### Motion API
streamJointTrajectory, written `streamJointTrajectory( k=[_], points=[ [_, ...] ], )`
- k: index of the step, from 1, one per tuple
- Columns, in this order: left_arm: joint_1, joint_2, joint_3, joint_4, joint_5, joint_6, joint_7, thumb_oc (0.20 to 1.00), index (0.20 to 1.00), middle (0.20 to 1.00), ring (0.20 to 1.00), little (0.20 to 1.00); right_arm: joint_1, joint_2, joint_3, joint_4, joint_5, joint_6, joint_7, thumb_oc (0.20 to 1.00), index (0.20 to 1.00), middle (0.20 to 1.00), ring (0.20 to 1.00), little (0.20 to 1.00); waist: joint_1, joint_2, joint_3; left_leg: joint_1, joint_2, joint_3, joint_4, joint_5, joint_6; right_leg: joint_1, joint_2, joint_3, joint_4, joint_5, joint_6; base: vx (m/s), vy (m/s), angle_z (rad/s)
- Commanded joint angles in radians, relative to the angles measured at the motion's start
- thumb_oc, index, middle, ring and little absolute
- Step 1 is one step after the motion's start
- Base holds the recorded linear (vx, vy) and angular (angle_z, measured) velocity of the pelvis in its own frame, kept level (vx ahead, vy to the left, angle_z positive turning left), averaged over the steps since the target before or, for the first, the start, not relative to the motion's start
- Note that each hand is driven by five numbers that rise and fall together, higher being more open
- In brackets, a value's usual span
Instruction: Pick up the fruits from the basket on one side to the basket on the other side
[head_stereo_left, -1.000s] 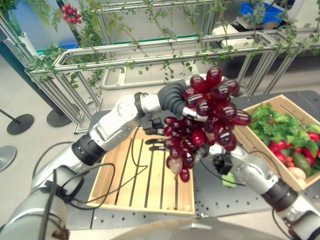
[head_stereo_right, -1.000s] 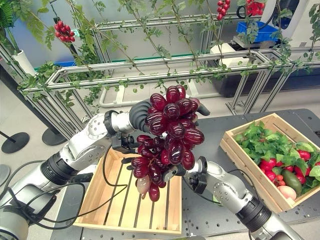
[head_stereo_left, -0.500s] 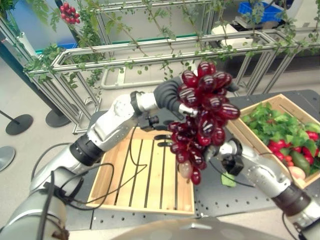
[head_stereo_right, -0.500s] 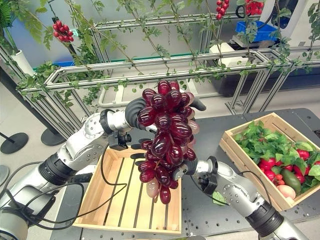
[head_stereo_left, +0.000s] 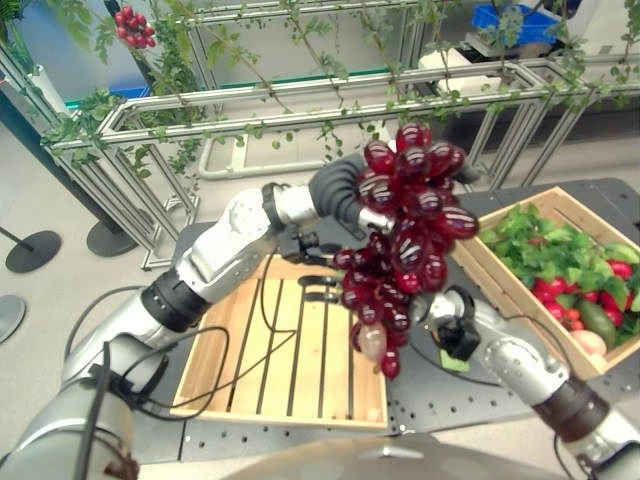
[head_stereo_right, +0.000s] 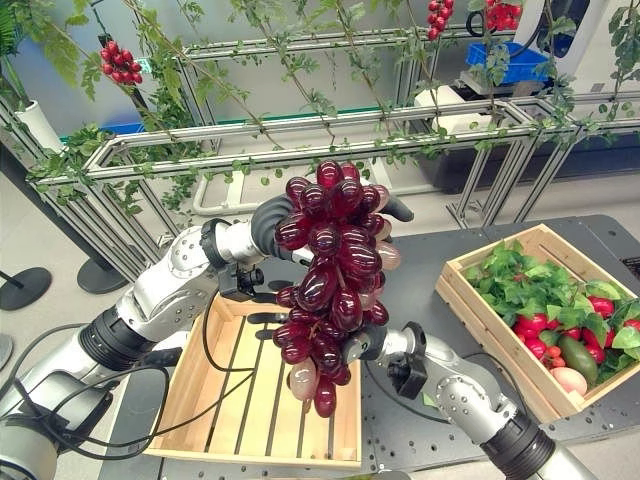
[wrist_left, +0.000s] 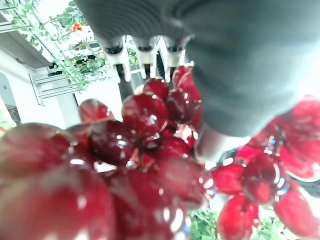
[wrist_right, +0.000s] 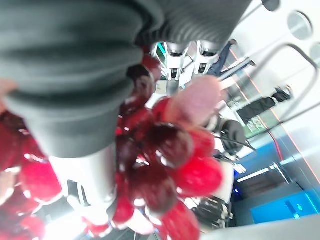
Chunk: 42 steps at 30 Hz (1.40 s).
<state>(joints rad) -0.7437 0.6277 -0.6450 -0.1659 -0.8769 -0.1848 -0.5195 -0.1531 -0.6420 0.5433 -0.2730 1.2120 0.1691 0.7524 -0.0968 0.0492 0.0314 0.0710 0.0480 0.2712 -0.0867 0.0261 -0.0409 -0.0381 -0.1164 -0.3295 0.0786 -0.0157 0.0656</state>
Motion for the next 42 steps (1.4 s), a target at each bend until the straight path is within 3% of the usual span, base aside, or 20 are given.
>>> streamJointTrajectory(
  k=[1, 3, 4, 5, 7, 8, 9, 37, 38, 39, 40, 42],
  points=[
    [-0.071, -0.027, 0.045, 0.078, 0.010, -0.076, 0.024, 0.200, 0.200, 0.200, 0.200, 0.200, -0.038, 0.040, 0.013, -0.127, 0.089, -0.019, 0.015, 1.000, 1.000, 1.000, 1.000, 1.000, -0.007, -0.046, 0.002, 0.043, -0.047, -0.013, 0.033, -0.059, -0.008, 0.020, 0.017, -0.013, 0.068, -0.008, 0.090, 0.00, 0.000, 0.00],
    [-0.072, -0.029, 0.045, 0.079, 0.019, -0.081, 0.031, 0.200, 0.200, 0.200, 0.200, 0.200, -0.040, 0.049, 0.018, -0.120, 0.094, -0.025, 0.007, 1.000, 1.000, 1.000, 1.000, 1.000, -0.007, -0.047, 0.003, 0.041, -0.047, -0.014, 0.035, -0.059, -0.008, 0.019, 0.017, -0.011, 0.068, -0.007, 0.090, 0.00, 0.000, 0.00],
    [-0.070, -0.033, 0.045, 0.078, 0.019, -0.081, 0.032, 0.200, 0.200, 0.200, 0.200, 0.200, -0.042, 0.056, 0.023, -0.116, 0.098, -0.026, 0.005, 0.865, 0.865, 0.865, 0.865, 0.865, -0.006, -0.047, 0.003, 0.041, -0.047, -0.014, 0.035, -0.059, -0.008, 0.019, 0.017, -0.011, 0.067, -0.007, 0.090, 0.00, 0.000, 0.00],
    [-0.067, -0.038, 0.046, 0.080, 0.018, -0.081, 0.033, 0.200, 0.200, 0.200, 0.200, 0.200, -0.043, 0.065, 0.029, -0.111, 0.102, -0.026, 0.003, 0.837, 0.837, 0.837, 0.837, 0.837, -0.006, -0.046, 0.003, 0.041, -0.047, -0.014, 0.035, -0.059, -0.008, 0.019, 0.017, -0.011, 0.067, -0.007, 0.089, 0.00, 0.000, 0.00],
    [-0.064, -0.043, 0.044, 0.079, 0.020, -0.079, 0.030, 0.200, 0.200, 0.200, 0.200, 0.200, -0.046, 0.075, 0.038, -0.109, 0.104, -0.025, 0.002, 0.416, 0.416, 0.416, 0.416, 0.416, -0.005, -0.046, 0.003, 0.041, -0.047, -0.015, 0.035, -0.060, -0.008, 0.019, 0.017, -0.011, 0.067, -0.008, 0.089, 0.00, 0.000, 0.00],
    [-0.061, -0.046, 0.044, 0.079, 0.021, -0.079, 0.030, 0.200, 0.200, 0.200, 0.200, 0.200, -0.045, 0.078, 0.039, -0.108, 0.104, -0.027, 0.001, 0.278, 0.278, 0.278, 0.278, 0.278, -0.005, -0.046, 0.003, 0.041, -0.047, -0.015, 0.036, -0.060, -0.009, 0.019, 0.017, -0.010, 0.066, -0.008, 0.088, 0.00, 0.000, 0.00],
    [-0.061, -0.046, 0.044, 0.078, 0.021, -0.079, 0.030, 0.200, 0.200, 0.200, 0.200, 0.200, -0.045, 0.078, 0.039, -0.108, 0.104, -0.027, 0.001, 0.209, 0.209, 0.209, 0.209, 0.209, -0.005, -0.046, 0.003, 0.041, -0.047, -0.015, 0.036, -0.060, -0.009, 0.019, 0.017, -0.010, 0.066, -0.008, 0.088, 0.00, 0.000, 0.00],
    [-0.028, -0.089, 0.052, 0.102, 0.030, -0.086, 0.041, 0.200, 0.200, 0.200, 0.200, 0.200, -0.012, 0.110, 0.042, -0.091, 0.135, -0.045, -0.011, 0.200, 0.200, 0.200, 0.200, 0.200, -0.010, -0.046, 0.007, 0.045, -0.043, -0.013, 0.039, -0.065, -0.010, 0.019, 0.020, -0.006, 0.068, -0.011, 0.087, 0.00, 0.000, 0.00],
    [-0.022, -0.092, 0.054, 0.104, 0.033, -0.085, 0.046, 0.420, 0.420, 0.420, 0.420, 0.420, -0.012, 0.112, 0.041, -0.092, 0.136, -0.045, -0.011, 0.200, 0.200, 0.200, 0.200, 0.200, -0.010, -0.046, 0.007, 0.044, -0.044, -0.014, 0.039, -0.065, -0.009, 0.019, 0.021, -0.005, 0.068, -0.010, 0.087, 0.00, 0.000, 0.00],
    [-0.022, -0.092, 0.054, 0.104, 0.033, -0.085, 0.046, 0.533, 0.533, 0.533, 0.533, 0.533, -0.012, 0.112, 0.042, -0.092, 0.136, -0.045, -0.011, 0.200, 0.200, 0.200, 0.200, 0.200, -0.010, -0.046, 0.007, 0.044, -0.044, -0.014, 0.039, -0.065, -0.009, 0.019, 0.021, -0.005, 0.068, -0.010, 0.087, 0.00, 0.000, 0.00],
    [-0.019, -0.092, 0.056, 0.104, 0.039, -0.085, 0.050, 1.000, 1.000, 1.000, 1.000, 1.000, -0.010, 0.113, 0.041, -0.092, 0.136, -0.045, -0.011, 0.200, 0.200, 0.200, 0.200, 0.200, -0.010, -0.046, 0.007, 0.044, -0.044, -0.013, 0.040, -0.065, -0.009, 0.020, 0.021, -0.006, 0.068, -0.010, 0.087, 0.00, 0.000, 0.00],
    [-0.025, -0.088, 0.053, 0.110, 0.069, -0.085, 0.067, 1.000, 1.000, 1.000, 1.000, 1.000, -0.009, 0.113, 0.041, -0.090, 0.134, -0.050, -0.016, 0.200, 0.200, 0.200, 0.200, 0.200, -0.008, -0.045, 0.007, 0.044, -0.043, -0.013, 0.038, -0.064, -0.010, 0.022, 0.022, -0.008, 0.067, -0.010, 0.087, 0.00, 0.000, 0.00]
  ],
)
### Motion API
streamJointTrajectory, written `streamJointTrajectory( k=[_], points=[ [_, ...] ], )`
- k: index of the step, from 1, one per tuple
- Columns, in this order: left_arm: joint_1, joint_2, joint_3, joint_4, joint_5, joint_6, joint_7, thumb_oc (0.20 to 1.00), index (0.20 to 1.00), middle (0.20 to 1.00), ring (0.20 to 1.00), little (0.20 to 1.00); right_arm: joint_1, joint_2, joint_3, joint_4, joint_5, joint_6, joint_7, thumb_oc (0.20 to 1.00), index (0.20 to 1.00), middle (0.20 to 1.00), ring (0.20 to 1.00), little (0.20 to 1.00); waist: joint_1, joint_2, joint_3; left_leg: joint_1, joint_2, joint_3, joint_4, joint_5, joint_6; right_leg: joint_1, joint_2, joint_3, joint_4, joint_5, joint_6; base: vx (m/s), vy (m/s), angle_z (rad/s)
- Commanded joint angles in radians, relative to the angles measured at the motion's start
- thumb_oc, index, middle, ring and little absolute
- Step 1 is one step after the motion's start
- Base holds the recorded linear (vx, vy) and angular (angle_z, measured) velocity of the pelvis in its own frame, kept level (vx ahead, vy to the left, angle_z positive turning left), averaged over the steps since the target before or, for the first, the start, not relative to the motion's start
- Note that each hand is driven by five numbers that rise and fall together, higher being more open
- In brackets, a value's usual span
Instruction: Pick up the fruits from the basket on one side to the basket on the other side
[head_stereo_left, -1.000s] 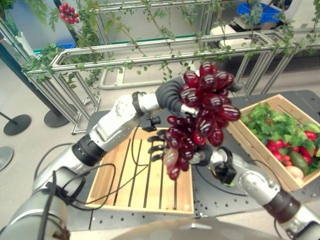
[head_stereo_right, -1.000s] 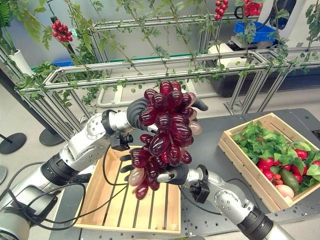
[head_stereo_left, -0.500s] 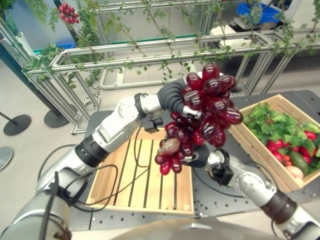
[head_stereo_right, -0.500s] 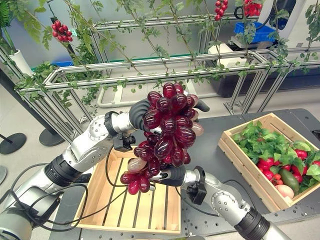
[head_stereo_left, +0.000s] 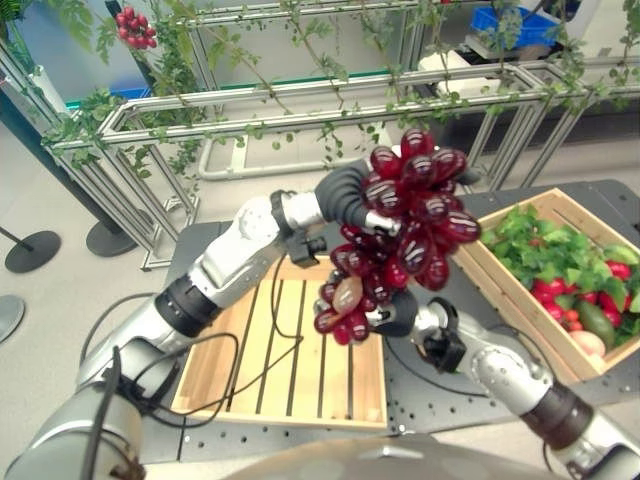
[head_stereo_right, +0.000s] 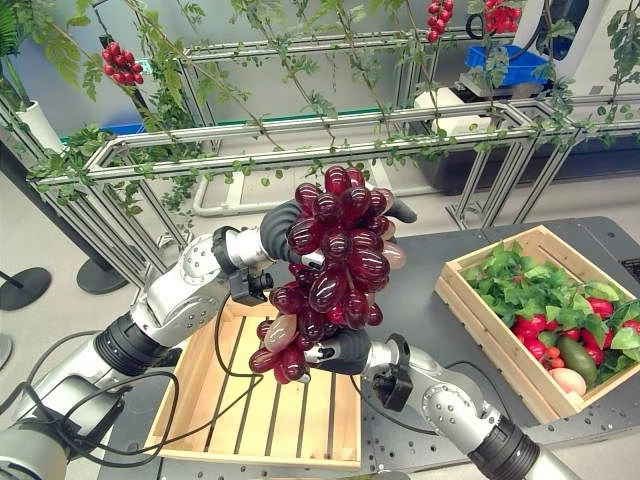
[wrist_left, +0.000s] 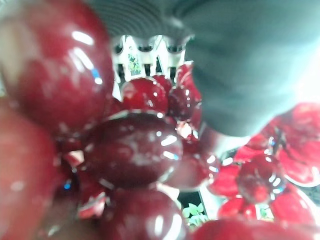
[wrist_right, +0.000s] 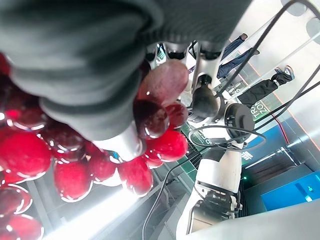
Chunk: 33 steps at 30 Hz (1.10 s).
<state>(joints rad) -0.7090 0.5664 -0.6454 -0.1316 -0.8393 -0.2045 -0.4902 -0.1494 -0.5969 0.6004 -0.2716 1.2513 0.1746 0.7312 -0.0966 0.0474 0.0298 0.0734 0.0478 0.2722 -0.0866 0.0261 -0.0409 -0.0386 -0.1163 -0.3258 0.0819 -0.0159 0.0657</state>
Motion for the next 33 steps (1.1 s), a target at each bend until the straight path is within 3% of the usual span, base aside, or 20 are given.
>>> streamJointTrajectory(
  k=[1, 14, 24, 33],
  points=[
    [-0.064, -0.023, 0.051, 0.079, 0.046, -0.064, 0.043, 1.000, 1.000, 1.000, 1.000, 1.000, -0.012, 0.069, -0.017, -0.091, 0.096, -0.057, 0.004, 0.200, 0.200, 0.200, 0.200, 0.200, -0.008, -0.043, 0.008, 0.042, -0.043, -0.014, 0.038, -0.064, -0.010, 0.022, 0.021, -0.012, 0.063, -0.010, 0.087, 0.00, 0.000, 0.00],
    [-0.108, 0.001, -0.001, 0.129, 0.203, -0.035, 0.050, 1.000, 1.000, 1.000, 1.000, 1.000, -0.021, 0.075, -0.010, -0.100, 0.089, -0.050, -0.003, 0.200, 0.200, 0.200, 0.200, 0.200, -0.002, -0.044, 0.011, 0.037, -0.045, -0.020, 0.042, -0.066, -0.007, 0.019, 0.019, -0.017, 0.070, -0.011, 0.089, 0.00, 0.000, 0.00],
    [-0.113, -0.100, -0.034, 0.293, 0.478, 0.007, 0.073, 1.000, 1.000, 1.000, 1.000, 1.000, -0.039, 0.082, -0.005, -0.101, 0.086, -0.041, -0.011, 0.200, 0.200, 0.200, 0.200, 0.200, 0.000, -0.051, 0.015, 0.034, -0.045, -0.022, 0.047, -0.071, -0.005, 0.017, 0.016, -0.022, 0.076, -0.014, 0.090, 0.00, 0.001, 0.01],
    [-0.077, -0.144, 0.003, 0.329, 0.542, 0.006, 0.101, 1.000, 1.000, 1.000, 1.000, 1.000, -0.042, 0.087, -0.006, -0.106, 0.091, -0.030, -0.014, 0.200, 0.200, 0.200, 0.200, 0.200, 0.000, -0.050, 0.014, 0.034, -0.045, -0.021, 0.048, -0.073, -0.004, 0.017, 0.013, -0.018, 0.074, -0.014, 0.088, 0.00, 0.000, 0.00]
  ],
)
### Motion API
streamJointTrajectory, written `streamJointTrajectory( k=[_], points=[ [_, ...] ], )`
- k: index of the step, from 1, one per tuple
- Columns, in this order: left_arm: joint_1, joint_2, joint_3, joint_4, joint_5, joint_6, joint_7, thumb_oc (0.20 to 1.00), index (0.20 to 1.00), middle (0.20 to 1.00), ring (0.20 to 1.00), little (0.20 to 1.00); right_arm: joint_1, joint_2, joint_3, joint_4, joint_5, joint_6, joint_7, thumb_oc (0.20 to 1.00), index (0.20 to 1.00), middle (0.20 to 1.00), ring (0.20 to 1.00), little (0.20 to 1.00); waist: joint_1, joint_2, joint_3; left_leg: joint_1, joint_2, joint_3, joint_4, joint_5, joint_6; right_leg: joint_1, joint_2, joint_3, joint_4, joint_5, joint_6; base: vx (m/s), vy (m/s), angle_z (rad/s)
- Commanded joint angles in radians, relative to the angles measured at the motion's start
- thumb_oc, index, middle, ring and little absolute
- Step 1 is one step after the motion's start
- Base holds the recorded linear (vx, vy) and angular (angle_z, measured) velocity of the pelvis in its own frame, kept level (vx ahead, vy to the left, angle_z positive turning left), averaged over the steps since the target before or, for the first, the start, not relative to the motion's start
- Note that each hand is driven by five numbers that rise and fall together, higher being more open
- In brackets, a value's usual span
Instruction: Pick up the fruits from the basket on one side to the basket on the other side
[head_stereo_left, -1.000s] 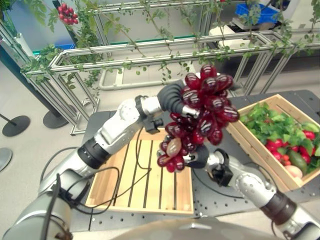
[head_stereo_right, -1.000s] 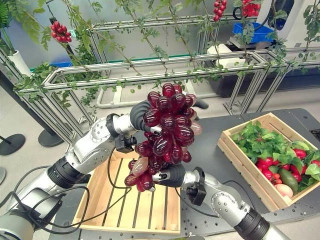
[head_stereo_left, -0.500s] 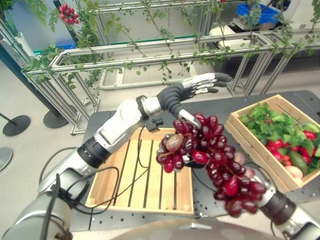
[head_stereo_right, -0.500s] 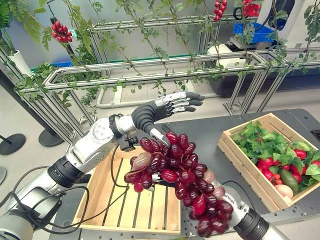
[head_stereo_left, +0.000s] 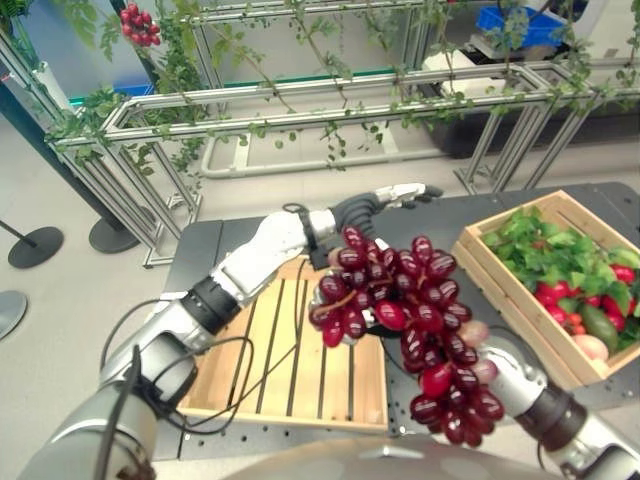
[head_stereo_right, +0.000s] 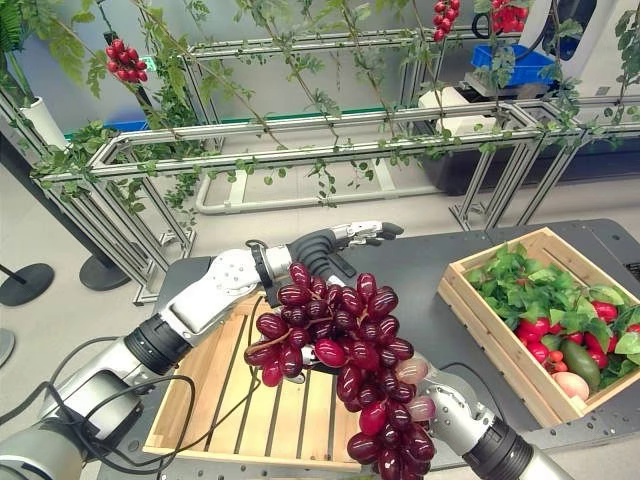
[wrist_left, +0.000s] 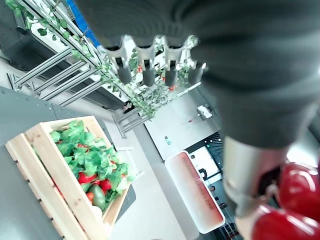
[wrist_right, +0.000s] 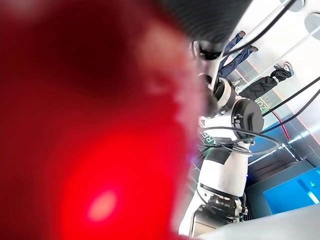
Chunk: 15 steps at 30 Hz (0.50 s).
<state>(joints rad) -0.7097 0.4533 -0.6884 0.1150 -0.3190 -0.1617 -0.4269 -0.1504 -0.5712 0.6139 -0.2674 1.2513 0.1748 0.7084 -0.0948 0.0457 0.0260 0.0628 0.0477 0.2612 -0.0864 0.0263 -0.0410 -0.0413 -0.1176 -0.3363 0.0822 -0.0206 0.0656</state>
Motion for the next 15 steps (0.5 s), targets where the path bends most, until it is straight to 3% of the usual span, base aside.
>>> streamJointTrajectory(
  k=[1, 15],
  points=[
    [-0.074, -0.033, 0.049, 0.082, 0.020, -0.037, 0.040, 1.000, 1.000, 1.000, 1.000, 1.000, -0.041, 0.061, -0.019, -0.109, 0.091, -0.030, 0.008, 0.200, 0.200, 0.200, 0.200, 0.200, -0.002, -0.048, 0.018, 0.044, -0.045, -0.010, 0.048, -0.073, -0.004, 0.019, 0.014, -0.008, 0.074, -0.010, 0.088, 0.00, 0.000, 0.00],
    [-0.076, -0.072, 0.064, 0.078, -0.060, -0.045, 0.060, 1.000, 1.000, 1.000, 1.000, 1.000, 0.003, 0.032, -0.110, -0.098, 0.058, -0.056, 0.003, 0.200, 0.200, 0.200, 0.200, 0.200, 0.002, -0.047, 0.015, 0.039, -0.047, -0.020, 0.048, -0.071, -0.005, 0.019, 0.013, -0.019, 0.072, -0.011, 0.089, 0.00, -0.001, 0.01]
  ],
)
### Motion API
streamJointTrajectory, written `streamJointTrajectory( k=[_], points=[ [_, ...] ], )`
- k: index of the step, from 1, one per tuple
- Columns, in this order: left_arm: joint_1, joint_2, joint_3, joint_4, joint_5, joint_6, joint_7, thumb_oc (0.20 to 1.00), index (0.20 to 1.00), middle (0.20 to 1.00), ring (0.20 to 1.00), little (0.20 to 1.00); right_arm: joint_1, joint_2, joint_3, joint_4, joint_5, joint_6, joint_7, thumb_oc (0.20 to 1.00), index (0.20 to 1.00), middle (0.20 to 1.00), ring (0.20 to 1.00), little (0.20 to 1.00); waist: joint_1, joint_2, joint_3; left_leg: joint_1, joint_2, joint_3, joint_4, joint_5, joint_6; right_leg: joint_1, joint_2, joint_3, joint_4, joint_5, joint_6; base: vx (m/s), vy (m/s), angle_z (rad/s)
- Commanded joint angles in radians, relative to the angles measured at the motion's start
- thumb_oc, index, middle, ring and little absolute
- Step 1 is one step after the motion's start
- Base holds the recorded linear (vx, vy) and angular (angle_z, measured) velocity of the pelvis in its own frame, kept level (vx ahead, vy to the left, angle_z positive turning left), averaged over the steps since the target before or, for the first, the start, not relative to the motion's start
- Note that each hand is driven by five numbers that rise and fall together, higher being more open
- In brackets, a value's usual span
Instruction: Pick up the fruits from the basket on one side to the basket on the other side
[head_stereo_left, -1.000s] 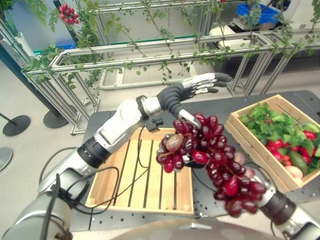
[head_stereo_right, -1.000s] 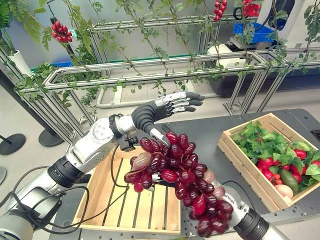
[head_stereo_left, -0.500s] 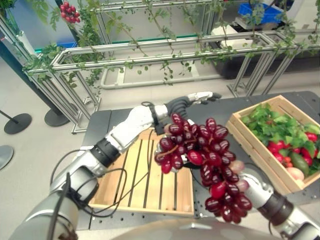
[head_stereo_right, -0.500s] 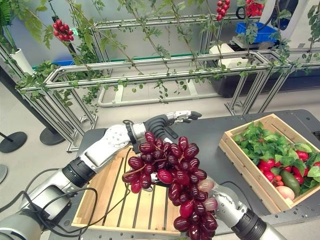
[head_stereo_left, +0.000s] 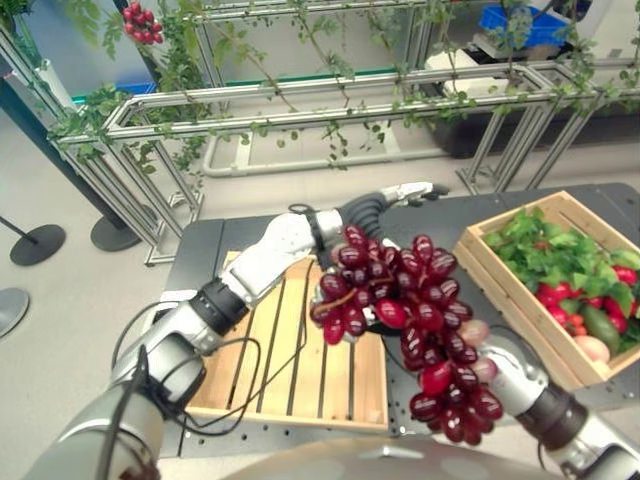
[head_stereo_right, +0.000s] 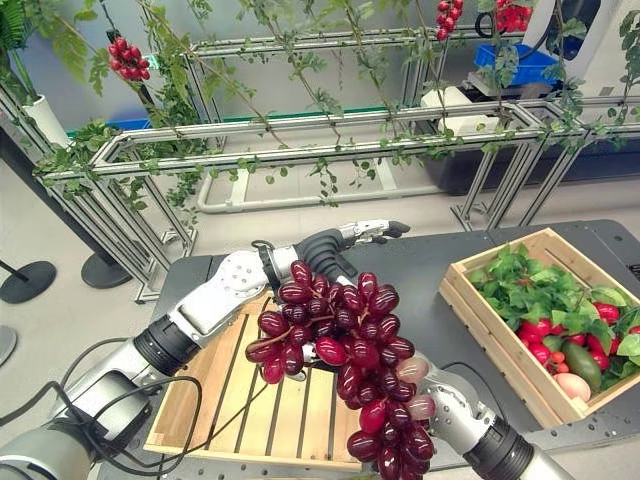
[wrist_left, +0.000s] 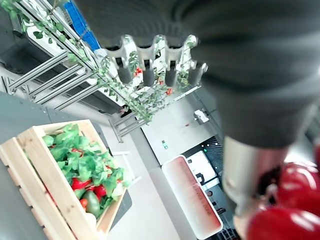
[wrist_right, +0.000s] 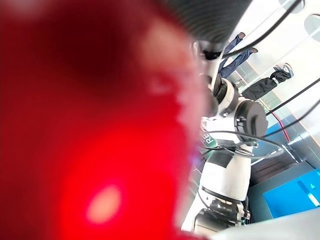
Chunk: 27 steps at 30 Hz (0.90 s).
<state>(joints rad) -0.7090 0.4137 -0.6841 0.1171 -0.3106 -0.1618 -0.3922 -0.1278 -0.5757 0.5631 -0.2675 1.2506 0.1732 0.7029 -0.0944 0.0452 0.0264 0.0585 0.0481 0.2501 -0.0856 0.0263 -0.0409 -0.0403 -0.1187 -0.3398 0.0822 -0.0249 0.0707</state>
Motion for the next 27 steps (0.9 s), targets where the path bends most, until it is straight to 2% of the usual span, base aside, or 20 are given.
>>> streamJointTrajectory(
  k=[1, 18, 27],
  points=[
    [-0.070, -0.029, 0.063, 0.070, -0.067, -0.049, 0.029, 1.000, 1.000, 1.000, 1.000, 1.000, -0.014, 0.033, -0.067, -0.102, 0.055, -0.056, 0.009, 0.200, 0.200, 0.200, 0.200, 0.200, 0.001, -0.047, 0.015, 0.043, -0.048, -0.010, 0.048, -0.072, -0.005, 0.018, 0.015, -0.014, 0.072, -0.007, 0.083, 0.01, -0.013, 0.05],
    [0.098, 0.065, 0.168, -0.022, -0.187, -0.057, -0.008, 1.000, 1.000, 1.000, 1.000, 1.000, 0.075, -0.022, -0.275, -0.077, 0.009, -0.103, 0.006, 0.200, 0.200, 0.200, 0.200, 0.200, -0.012, -0.050, 0.005, 0.051, -0.041, -0.006, 0.050, -0.068, -0.015, 0.036, 0.027, -0.005, 0.042, -0.009, 0.072, 0.00, -0.013, 0.00],
    [0.189, 0.115, 0.252, -0.062, -0.191, -0.064, -0.020, 1.000, 1.000, 1.000, 1.000, 1.000, 0.147, -0.057, -0.418, -0.074, 0.001, -0.121, -0.001, 0.200, 0.200, 0.200, 0.200, 0.200, -0.040, -0.055, 0.003, 0.050, -0.030, 0.015, 0.065, -0.069, -0.031, 0.051, 0.054, 0.021, -0.005, -0.009, 0.055, -0.02, -0.056, -0.03]
  ],
)
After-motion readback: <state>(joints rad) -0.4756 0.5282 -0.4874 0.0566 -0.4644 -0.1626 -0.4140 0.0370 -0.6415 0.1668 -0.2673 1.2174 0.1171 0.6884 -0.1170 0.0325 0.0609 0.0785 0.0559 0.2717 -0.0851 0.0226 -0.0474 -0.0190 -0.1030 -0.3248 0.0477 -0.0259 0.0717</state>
